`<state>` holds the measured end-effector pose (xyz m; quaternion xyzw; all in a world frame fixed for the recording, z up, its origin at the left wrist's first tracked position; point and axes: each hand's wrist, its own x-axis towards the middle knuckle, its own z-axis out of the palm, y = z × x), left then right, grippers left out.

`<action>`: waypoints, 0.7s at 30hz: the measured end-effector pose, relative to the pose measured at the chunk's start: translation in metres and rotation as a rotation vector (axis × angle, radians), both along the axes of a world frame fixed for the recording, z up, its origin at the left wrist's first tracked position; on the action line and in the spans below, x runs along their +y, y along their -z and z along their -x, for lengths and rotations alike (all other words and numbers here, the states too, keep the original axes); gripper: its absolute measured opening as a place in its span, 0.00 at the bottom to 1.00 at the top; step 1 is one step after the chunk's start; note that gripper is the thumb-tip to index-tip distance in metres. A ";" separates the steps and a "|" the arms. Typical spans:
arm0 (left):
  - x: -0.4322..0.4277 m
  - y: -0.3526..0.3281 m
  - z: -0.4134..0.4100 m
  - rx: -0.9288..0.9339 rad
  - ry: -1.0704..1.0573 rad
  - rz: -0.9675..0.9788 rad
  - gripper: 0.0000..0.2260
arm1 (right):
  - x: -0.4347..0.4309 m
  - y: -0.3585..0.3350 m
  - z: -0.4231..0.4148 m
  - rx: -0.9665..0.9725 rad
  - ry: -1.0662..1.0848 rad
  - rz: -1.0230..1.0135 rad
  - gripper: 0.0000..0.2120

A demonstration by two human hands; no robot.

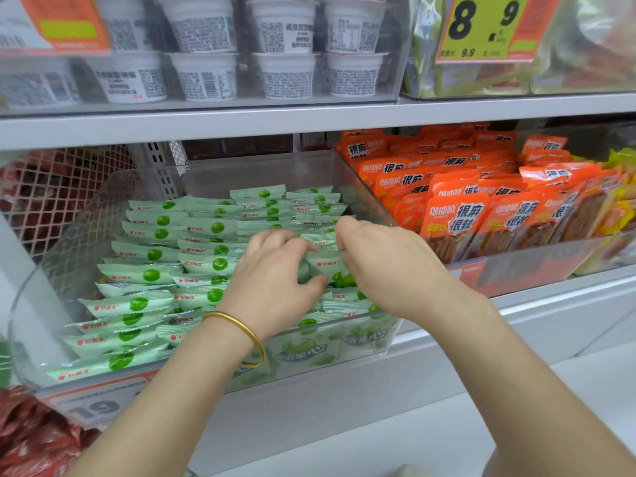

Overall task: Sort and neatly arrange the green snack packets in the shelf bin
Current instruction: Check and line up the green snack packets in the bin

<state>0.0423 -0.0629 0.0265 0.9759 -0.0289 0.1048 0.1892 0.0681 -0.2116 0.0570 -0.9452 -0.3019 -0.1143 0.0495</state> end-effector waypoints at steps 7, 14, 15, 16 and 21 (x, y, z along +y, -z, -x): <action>0.002 0.000 -0.002 0.024 -0.011 0.014 0.22 | -0.012 -0.018 0.003 -0.348 0.015 -0.367 0.05; 0.009 -0.014 0.010 -0.077 0.041 0.347 0.22 | -0.010 -0.008 -0.002 -0.284 -0.056 -0.699 0.03; 0.012 -0.018 0.012 -0.088 0.066 0.436 0.20 | -0.009 -0.008 -0.004 -0.224 -0.080 -0.770 0.02; 0.014 -0.022 0.014 -0.090 0.097 0.532 0.19 | -0.007 -0.009 -0.004 -0.159 -0.106 -0.836 0.02; 0.024 -0.028 0.023 -0.095 0.116 0.728 0.12 | 0.008 -0.008 -0.005 0.098 -0.181 -1.073 0.07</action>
